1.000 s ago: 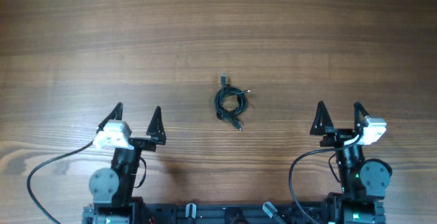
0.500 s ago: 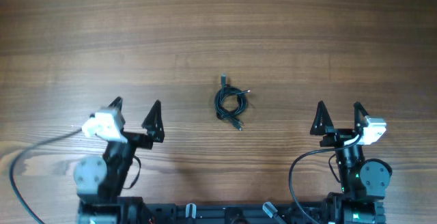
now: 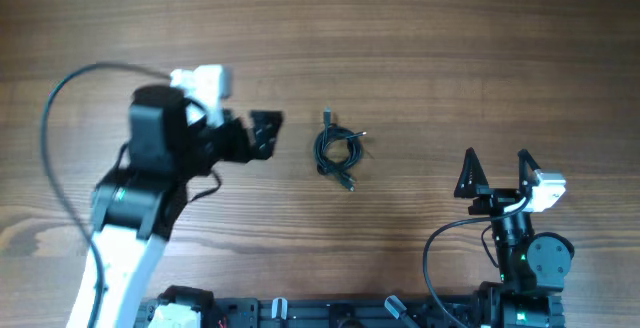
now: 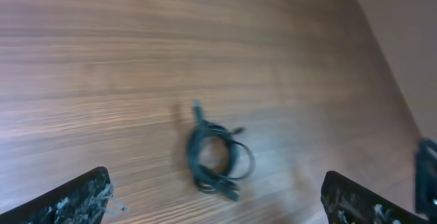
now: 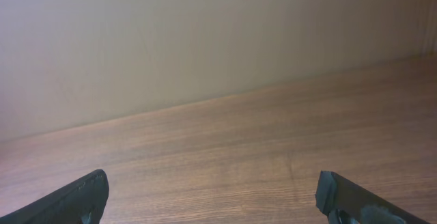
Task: Untangle cables
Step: 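Move the left gripper over the coiled black cable bundle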
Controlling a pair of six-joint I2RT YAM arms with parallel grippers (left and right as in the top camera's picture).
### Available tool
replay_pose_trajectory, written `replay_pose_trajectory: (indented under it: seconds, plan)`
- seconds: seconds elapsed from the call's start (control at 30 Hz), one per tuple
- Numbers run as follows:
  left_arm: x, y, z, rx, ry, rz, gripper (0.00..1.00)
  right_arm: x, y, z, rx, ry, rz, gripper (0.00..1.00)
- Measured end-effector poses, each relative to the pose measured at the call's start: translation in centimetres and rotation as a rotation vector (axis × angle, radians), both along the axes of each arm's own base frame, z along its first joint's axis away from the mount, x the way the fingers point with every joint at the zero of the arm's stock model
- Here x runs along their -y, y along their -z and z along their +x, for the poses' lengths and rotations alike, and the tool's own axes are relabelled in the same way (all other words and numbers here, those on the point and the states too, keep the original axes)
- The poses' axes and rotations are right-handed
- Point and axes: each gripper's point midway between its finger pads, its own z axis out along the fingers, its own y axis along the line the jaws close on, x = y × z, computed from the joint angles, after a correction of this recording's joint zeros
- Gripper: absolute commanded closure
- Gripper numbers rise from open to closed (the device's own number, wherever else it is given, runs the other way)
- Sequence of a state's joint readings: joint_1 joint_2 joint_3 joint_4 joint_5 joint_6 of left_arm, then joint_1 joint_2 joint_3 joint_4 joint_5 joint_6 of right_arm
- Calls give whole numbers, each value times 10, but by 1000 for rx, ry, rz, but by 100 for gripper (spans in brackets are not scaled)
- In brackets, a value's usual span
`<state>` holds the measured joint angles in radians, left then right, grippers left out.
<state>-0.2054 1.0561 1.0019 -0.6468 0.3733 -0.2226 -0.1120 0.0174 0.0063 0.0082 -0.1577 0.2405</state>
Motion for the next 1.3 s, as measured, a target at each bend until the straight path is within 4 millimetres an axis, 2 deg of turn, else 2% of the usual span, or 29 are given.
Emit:
replay_pose_trajectory:
  seconds: [0.13,0.27,0.37,0.6,0.77,1.0,1.3]
  plan:
    - [35,21,1,-70,112,-3,0,0,0,0,0,1,0,0]
    - [57,49,1,-152,175,11,0,0,0,0,0,0,0,0]
    - [66,65,4,-188,196,25,7,0,0,0,0,0,0,0]
    - [61,123,16,-328,59,151,23,0,0,0,0,0,0,0]
    - [58,153,16,-391,-23,237,30,0,0,0,0,1,0,0]
    - [63,174,21,-389,-59,304,46,0,0,0,0,0,0,0]
    - [70,195,26,-398,-57,326,50,0,0,0,0,0,0,0]
